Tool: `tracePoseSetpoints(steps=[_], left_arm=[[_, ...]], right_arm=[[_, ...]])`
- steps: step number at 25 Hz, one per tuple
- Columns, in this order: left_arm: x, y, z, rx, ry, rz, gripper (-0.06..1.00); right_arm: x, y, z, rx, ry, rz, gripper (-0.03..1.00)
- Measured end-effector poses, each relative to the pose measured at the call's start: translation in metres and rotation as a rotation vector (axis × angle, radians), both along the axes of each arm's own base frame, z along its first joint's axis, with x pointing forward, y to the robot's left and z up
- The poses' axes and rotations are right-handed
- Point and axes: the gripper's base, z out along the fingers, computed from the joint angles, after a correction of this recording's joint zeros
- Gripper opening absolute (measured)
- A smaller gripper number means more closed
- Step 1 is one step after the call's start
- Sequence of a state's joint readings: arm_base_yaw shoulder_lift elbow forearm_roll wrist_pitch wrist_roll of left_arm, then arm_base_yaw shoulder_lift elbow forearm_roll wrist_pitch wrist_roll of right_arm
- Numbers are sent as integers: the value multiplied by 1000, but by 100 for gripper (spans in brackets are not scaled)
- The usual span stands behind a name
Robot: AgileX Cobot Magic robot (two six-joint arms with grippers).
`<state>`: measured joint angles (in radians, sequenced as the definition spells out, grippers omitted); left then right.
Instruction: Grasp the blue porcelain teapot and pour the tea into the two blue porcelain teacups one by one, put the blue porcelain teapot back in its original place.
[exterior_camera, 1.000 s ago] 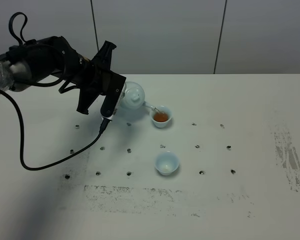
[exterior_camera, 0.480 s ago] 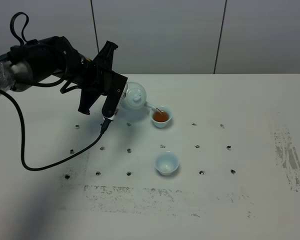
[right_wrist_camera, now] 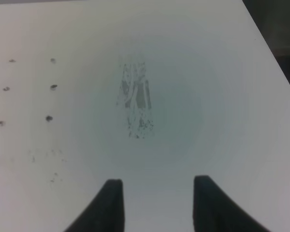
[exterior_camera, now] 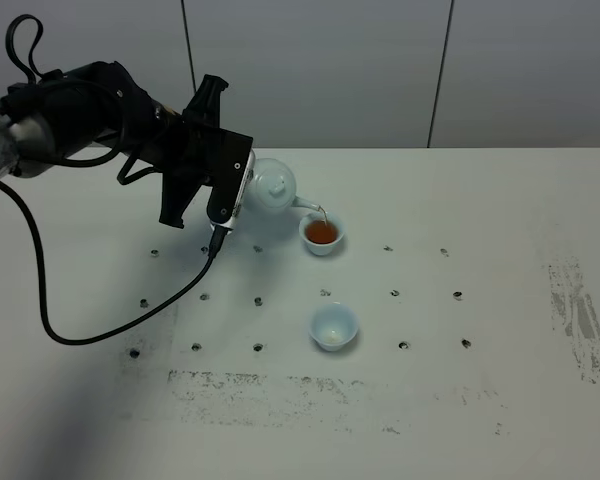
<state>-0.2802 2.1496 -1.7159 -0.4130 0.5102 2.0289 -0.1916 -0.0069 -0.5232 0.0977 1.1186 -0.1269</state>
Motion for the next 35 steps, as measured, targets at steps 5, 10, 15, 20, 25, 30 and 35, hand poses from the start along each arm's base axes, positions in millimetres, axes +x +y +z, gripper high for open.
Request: tracePoseSetpoints(steps=[5,10,15,20,25,30,35], left_arm=[[0,3,0,-59,52,75,11],[-1,7,-1,-121,132,178,11],[-1,8,-2,-183,187,274,11],[-1,7,-1,-238,215,314,11],[-2,5,4,-295,234,332,11],[-5,7,24,-377,246,381,11],[-19,17,35,-459,269,444,11]], right_arm=[[0,0,0,-1,0,0,35],[0,0,0,-1,0,0,35],[0,0,0,0,0,0,35],[0,0,0,0,0,0,35],[0,0,0,0,0,0,35],[0,0,0,-1,0,1,35],[0,0,0,0,0,0,35]])
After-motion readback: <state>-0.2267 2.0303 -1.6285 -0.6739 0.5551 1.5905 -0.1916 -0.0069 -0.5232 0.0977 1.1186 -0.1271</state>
